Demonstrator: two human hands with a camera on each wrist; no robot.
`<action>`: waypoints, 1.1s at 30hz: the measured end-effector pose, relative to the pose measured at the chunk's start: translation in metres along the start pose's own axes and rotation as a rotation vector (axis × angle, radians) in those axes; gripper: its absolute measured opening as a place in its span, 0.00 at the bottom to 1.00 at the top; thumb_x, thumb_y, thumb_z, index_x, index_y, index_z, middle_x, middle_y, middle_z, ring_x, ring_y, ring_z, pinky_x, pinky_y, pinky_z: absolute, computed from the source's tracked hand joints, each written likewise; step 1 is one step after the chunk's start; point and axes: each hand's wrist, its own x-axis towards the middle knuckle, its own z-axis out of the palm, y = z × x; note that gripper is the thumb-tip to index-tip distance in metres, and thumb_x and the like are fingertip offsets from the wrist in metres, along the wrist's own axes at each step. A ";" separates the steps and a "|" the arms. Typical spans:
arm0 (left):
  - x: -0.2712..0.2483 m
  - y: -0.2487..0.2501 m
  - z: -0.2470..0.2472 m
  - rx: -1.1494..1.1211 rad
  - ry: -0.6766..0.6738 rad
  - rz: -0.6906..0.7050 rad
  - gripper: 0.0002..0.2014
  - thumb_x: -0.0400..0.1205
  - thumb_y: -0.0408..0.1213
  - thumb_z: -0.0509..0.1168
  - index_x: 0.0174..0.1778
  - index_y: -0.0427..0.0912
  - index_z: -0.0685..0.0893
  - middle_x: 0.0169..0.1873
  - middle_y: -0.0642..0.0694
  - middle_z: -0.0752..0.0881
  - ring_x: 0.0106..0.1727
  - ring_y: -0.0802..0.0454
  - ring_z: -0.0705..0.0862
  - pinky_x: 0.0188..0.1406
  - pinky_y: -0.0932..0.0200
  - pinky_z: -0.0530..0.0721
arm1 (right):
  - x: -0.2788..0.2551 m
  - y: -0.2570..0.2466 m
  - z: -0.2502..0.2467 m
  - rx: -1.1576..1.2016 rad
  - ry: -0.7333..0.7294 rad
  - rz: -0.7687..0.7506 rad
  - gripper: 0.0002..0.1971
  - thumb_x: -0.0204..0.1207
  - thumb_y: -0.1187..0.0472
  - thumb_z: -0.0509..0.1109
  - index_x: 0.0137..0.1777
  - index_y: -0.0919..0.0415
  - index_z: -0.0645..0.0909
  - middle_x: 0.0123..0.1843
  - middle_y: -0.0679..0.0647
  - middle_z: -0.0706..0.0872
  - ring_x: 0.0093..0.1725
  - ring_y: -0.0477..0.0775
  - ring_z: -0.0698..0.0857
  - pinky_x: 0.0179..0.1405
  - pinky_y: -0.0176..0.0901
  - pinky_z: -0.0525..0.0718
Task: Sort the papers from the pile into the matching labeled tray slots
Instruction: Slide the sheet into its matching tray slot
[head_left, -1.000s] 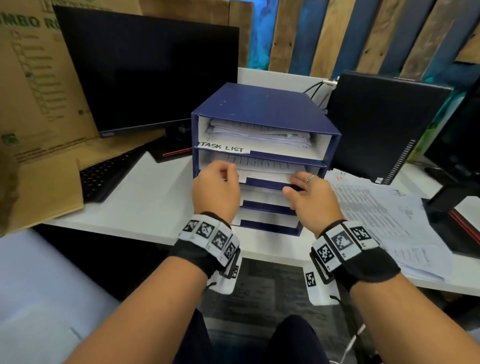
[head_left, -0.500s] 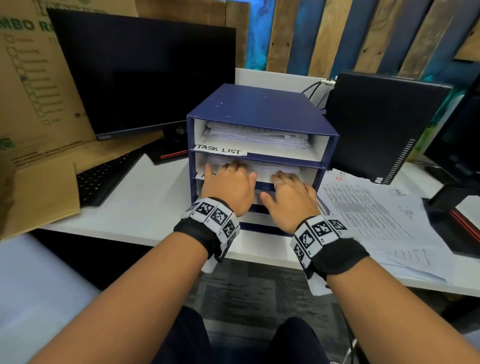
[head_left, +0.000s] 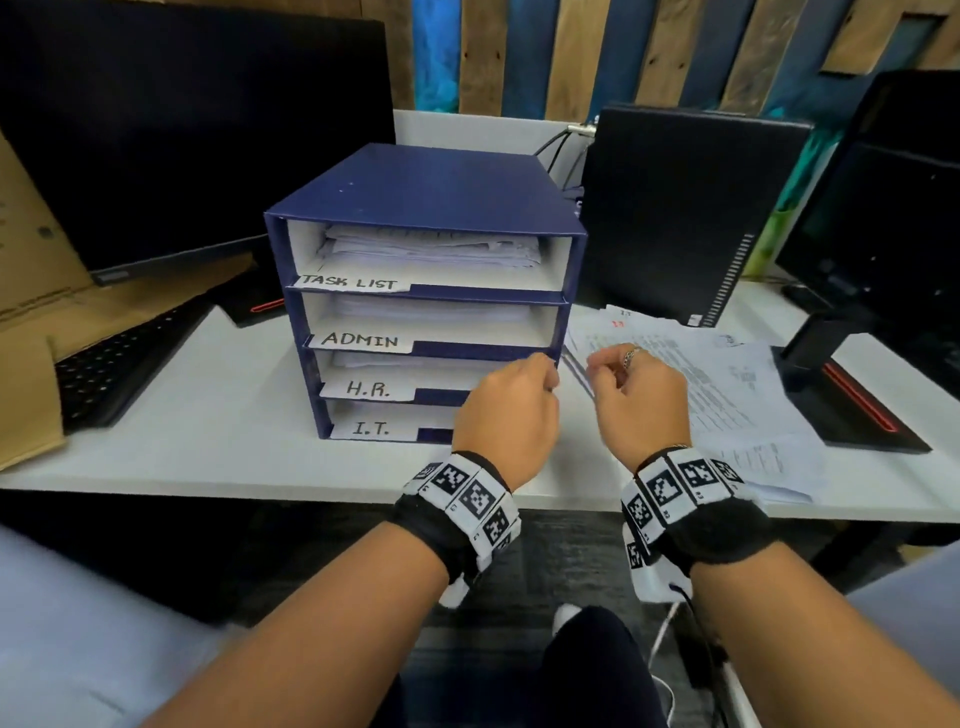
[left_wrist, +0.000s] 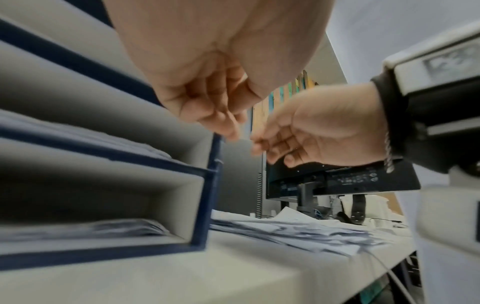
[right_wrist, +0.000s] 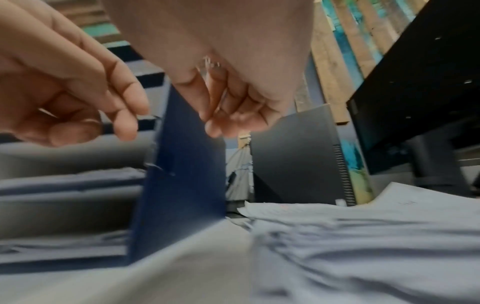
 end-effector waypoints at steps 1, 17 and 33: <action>0.001 0.005 0.010 -0.023 -0.066 -0.023 0.10 0.82 0.35 0.58 0.54 0.47 0.82 0.46 0.49 0.87 0.47 0.46 0.84 0.46 0.48 0.85 | 0.003 0.014 -0.004 -0.050 -0.032 0.051 0.10 0.81 0.65 0.66 0.54 0.59 0.88 0.49 0.54 0.91 0.47 0.54 0.87 0.55 0.47 0.84; 0.060 0.022 0.134 -0.181 -0.421 -0.394 0.14 0.85 0.37 0.59 0.63 0.34 0.78 0.59 0.37 0.84 0.57 0.42 0.83 0.50 0.55 0.81 | 0.016 0.107 -0.050 -0.543 -0.294 0.180 0.13 0.85 0.55 0.64 0.60 0.57 0.88 0.54 0.59 0.91 0.51 0.62 0.88 0.52 0.48 0.85; 0.083 0.004 0.137 -0.287 -0.283 -0.605 0.09 0.82 0.33 0.69 0.56 0.35 0.86 0.47 0.48 0.87 0.47 0.47 0.86 0.47 0.57 0.86 | 0.033 0.139 -0.074 -0.691 -0.448 0.527 0.40 0.72 0.31 0.72 0.76 0.56 0.70 0.74 0.57 0.72 0.74 0.66 0.70 0.70 0.66 0.74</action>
